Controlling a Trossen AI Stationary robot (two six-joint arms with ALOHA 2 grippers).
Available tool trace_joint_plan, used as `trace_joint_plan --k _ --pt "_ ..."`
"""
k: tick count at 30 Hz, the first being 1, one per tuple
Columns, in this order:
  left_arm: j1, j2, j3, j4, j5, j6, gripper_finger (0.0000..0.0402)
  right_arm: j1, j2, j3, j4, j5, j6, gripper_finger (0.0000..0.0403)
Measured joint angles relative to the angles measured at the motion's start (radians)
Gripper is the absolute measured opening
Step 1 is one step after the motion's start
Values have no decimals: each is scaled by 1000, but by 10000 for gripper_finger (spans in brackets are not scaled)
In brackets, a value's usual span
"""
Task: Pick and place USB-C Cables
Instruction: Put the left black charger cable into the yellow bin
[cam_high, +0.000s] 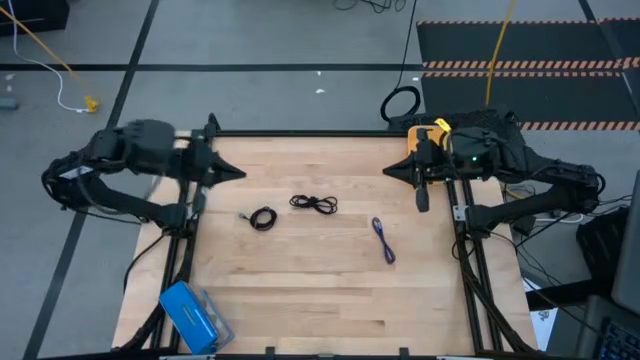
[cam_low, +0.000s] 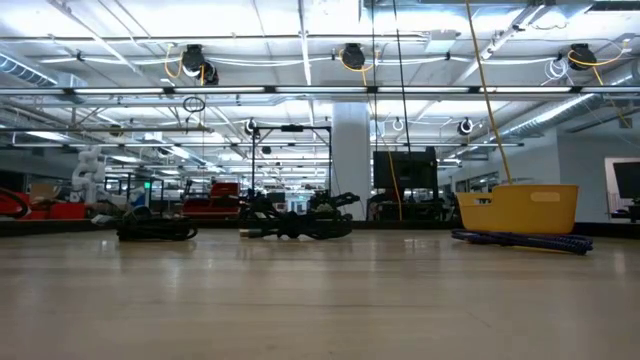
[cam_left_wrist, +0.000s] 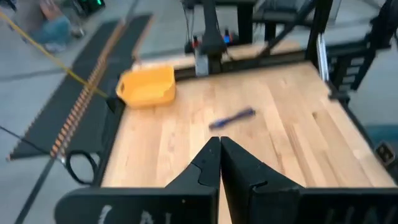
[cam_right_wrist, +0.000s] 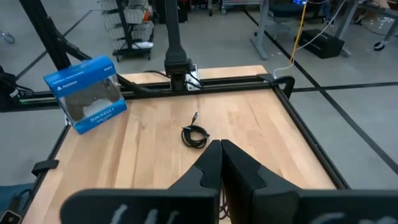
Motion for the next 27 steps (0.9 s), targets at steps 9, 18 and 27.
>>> trace_joint_plan --k 9,18,27 --pt "-53 95 -2 -36 0 -10 7 0 1 -99 113 0 0 0" --pt "-67 100 -2 -37 -30 -9 17 0 1 -115 136 0 0 0" --pt "-57 68 -1 40 -128 11 4 0 7 -60 156 2 -20 0"
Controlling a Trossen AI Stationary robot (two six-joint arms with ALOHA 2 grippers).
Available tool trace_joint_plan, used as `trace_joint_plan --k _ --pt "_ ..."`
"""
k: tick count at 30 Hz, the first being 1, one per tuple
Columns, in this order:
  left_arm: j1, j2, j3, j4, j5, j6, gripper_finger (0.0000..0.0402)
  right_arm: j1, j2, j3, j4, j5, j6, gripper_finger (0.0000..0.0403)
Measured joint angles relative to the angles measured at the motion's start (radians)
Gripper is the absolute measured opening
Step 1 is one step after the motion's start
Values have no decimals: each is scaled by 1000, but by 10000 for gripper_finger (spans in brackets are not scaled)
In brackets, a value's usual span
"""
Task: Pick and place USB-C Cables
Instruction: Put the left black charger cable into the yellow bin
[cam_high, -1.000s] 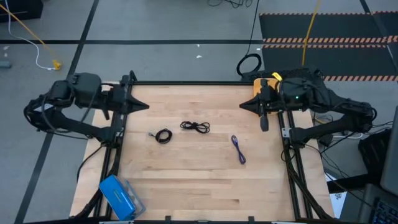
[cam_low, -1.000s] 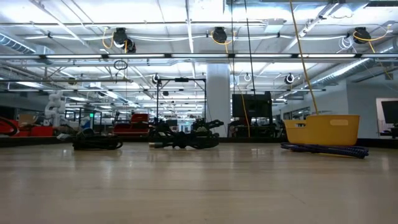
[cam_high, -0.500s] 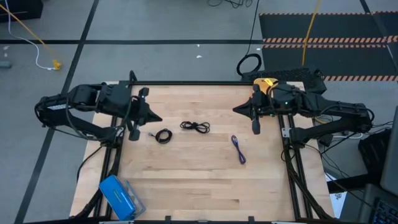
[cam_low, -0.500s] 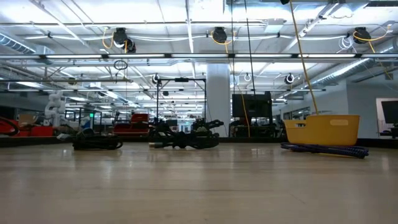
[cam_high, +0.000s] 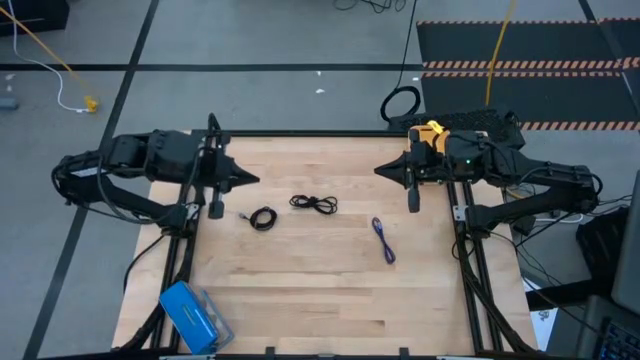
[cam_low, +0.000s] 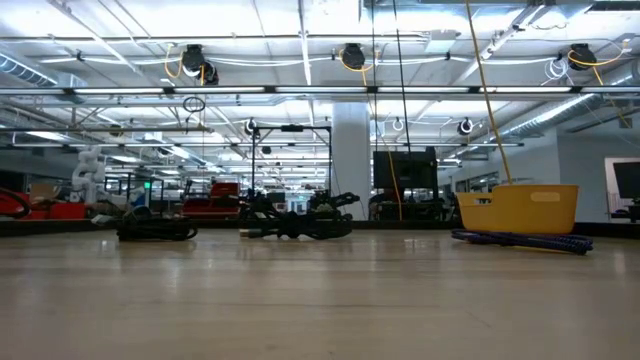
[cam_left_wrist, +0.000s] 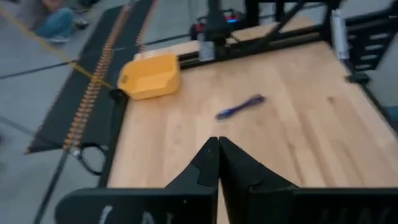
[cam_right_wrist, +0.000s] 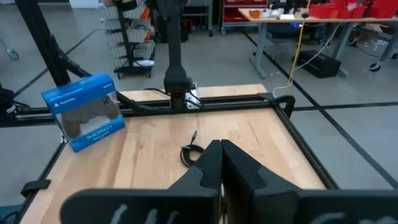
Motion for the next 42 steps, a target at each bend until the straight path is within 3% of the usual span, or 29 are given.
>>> trace_joint_plan --k 8,15,21,26,31,42 --pt "34 35 94 -96 -13 -29 21 0 0 20 -33 2 10 0" --pt "68 195 394 -385 -12 -89 4 0 0 20 -55 4 19 0" --pt "88 378 584 -646 30 -136 24 0 0 15 -82 6 19 0" --pt "87 434 577 -640 142 -159 20 0 0 -29 -81 5 20 0" --pt "88 461 509 -637 164 -161 9 0 0 -112 -11 3 20 0" --pt "85 458 215 -639 164 -149 19 7 0 -322 246 -2 20 0"
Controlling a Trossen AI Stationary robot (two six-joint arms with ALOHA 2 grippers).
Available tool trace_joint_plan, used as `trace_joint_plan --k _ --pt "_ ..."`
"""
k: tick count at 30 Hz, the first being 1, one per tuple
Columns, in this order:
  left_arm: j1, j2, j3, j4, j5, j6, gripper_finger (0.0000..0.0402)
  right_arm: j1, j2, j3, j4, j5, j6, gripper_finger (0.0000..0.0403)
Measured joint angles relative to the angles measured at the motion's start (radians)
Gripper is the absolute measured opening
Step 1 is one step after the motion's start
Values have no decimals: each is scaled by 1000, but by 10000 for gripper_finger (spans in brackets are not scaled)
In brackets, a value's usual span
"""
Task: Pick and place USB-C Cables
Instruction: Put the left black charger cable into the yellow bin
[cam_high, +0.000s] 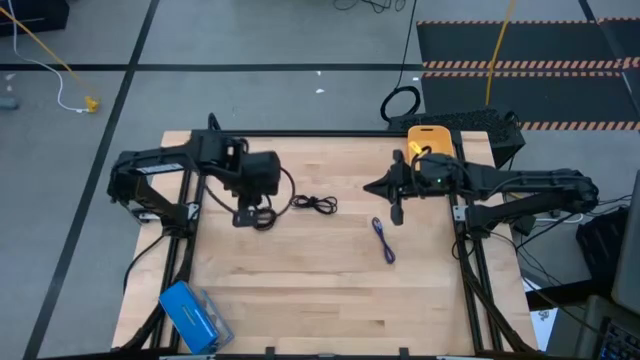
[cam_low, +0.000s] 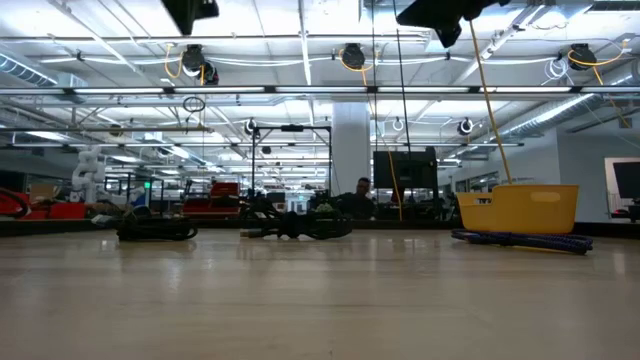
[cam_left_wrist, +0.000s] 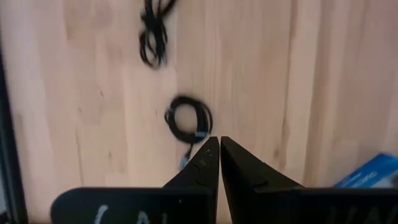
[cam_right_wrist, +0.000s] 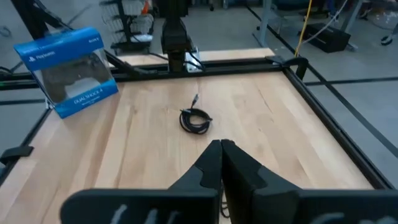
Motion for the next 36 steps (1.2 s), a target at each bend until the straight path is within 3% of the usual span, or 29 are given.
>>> trace_joint_plan --k 11,24,36 --pt "-9 -1 -222 66 -1 -50 8 4 0 -37 38 -3 53 0" --pt "-13 -1 -527 364 -20 -77 19 61 0 -41 53 -2 43 0" --pt "-13 -1 -742 606 -28 -112 107 61 0 -41 46 -1 51 0"
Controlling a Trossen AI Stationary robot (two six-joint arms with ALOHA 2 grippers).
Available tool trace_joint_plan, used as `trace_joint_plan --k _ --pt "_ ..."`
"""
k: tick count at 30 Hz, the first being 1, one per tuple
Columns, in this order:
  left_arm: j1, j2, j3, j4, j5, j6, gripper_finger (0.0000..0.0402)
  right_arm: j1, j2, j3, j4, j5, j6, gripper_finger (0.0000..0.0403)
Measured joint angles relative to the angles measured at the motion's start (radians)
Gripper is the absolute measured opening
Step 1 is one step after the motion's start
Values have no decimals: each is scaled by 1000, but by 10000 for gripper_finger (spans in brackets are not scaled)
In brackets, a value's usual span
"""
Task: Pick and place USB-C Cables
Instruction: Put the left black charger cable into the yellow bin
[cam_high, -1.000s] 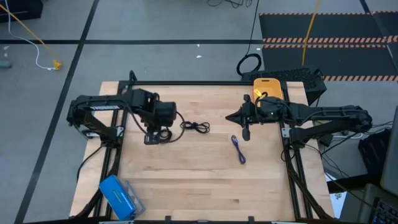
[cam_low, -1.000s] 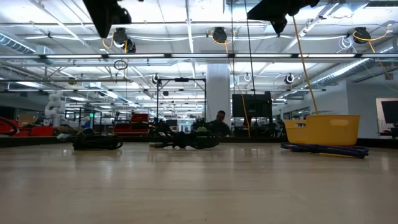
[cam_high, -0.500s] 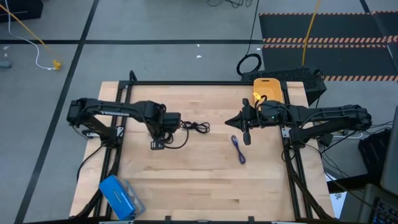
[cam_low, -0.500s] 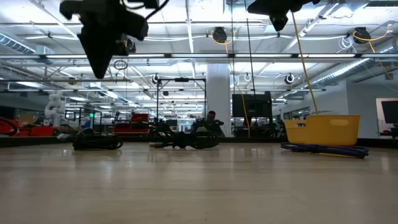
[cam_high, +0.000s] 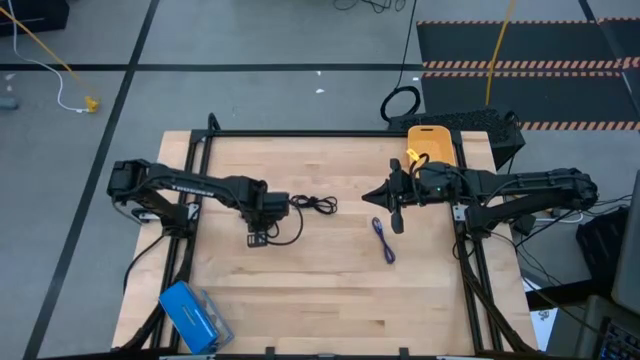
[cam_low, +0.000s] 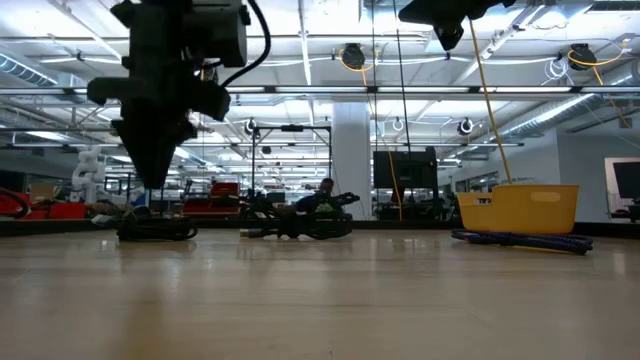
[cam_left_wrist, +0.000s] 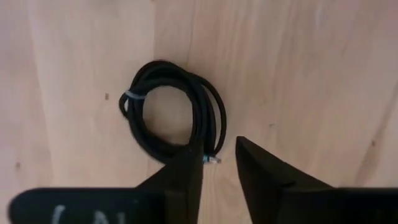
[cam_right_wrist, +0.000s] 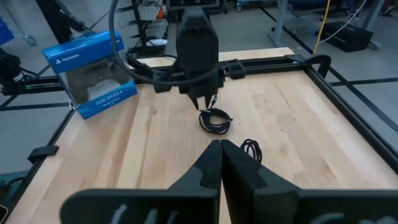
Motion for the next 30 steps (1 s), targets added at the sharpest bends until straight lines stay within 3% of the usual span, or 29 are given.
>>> trace_joint_plan --k 15,30 --pt "0 0 -175 256 0 24 181 31 0 0 0 1 -6 0" --pt "0 -1 -257 321 -30 10 184 31 0 0 0 1 -7 0"
